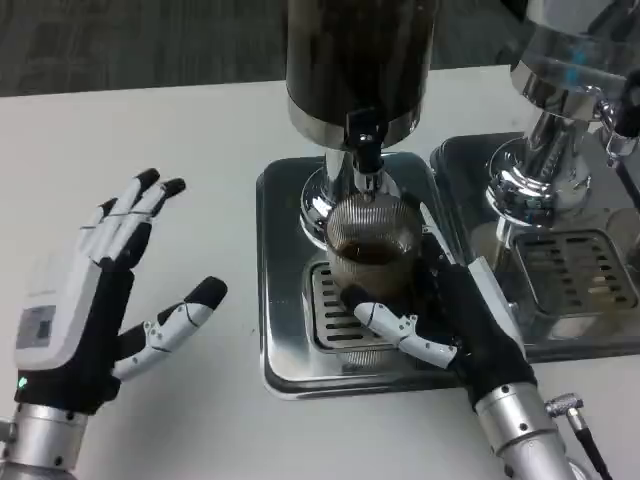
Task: Grasp the cup under the faucet to collect the drink, then remove the cup.
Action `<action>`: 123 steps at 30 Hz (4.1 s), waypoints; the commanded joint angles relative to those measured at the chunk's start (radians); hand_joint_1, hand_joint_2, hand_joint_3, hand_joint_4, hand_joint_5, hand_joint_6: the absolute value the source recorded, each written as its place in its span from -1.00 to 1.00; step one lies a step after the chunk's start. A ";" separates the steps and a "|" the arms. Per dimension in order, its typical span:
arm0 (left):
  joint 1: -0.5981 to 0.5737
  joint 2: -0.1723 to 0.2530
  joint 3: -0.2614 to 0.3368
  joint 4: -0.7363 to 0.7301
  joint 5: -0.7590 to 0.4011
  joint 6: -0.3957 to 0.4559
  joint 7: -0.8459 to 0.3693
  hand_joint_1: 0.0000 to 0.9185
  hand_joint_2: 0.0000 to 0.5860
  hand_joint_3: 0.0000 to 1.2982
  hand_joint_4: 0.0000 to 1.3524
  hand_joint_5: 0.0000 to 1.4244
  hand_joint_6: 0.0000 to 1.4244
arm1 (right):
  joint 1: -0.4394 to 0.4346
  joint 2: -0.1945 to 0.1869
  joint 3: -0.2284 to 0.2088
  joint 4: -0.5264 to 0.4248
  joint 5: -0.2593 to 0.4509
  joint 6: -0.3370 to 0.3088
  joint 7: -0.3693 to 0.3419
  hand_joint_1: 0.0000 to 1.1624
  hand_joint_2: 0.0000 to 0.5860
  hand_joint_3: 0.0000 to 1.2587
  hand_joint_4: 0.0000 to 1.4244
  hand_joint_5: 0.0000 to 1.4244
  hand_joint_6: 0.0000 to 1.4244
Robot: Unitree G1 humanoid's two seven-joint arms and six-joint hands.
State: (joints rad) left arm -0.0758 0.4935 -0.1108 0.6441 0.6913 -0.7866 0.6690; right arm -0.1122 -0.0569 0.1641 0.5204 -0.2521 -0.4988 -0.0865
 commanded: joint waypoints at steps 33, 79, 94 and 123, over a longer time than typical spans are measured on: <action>0.032 -0.008 -0.068 -0.045 -0.009 0.028 -0.024 -1.00 -0.30 -0.62 -0.85 -0.70 -0.84 | -0.131 0.026 0.003 0.151 0.027 0.000 0.018 0.43 -0.45 -0.95 -0.74 -0.66 -0.50; 0.026 0.007 -0.078 -0.055 -0.011 0.023 -0.051 -1.00 -0.29 -0.60 -0.85 -0.66 -0.83 | -0.053 0.088 -0.067 0.014 0.007 -0.061 -0.172 0.84 -0.54 -0.15 -0.19 -0.02 0.27; 0.019 0.021 -0.082 -0.054 -0.006 0.015 -0.062 -1.00 -0.32 -0.58 -0.86 -0.65 -0.81 | 0.071 0.076 -0.041 -0.137 -0.011 -0.073 -0.161 0.83 -0.57 -0.12 -0.15 0.03 0.35; 0.188 0.191 0.013 -0.300 -0.091 -0.043 -0.293 -1.00 -0.38 -0.84 -1.00 -0.90 -0.96 | 0.337 0.045 0.016 -0.559 0.063 -0.013 0.008 0.81 -0.58 -0.08 -0.09 0.11 0.46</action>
State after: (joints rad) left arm 0.0620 0.6527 -0.1215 0.3877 0.6172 -0.8301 0.4205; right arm 0.2176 -0.0101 0.1722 0.0302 -0.2263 -0.5031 -0.1028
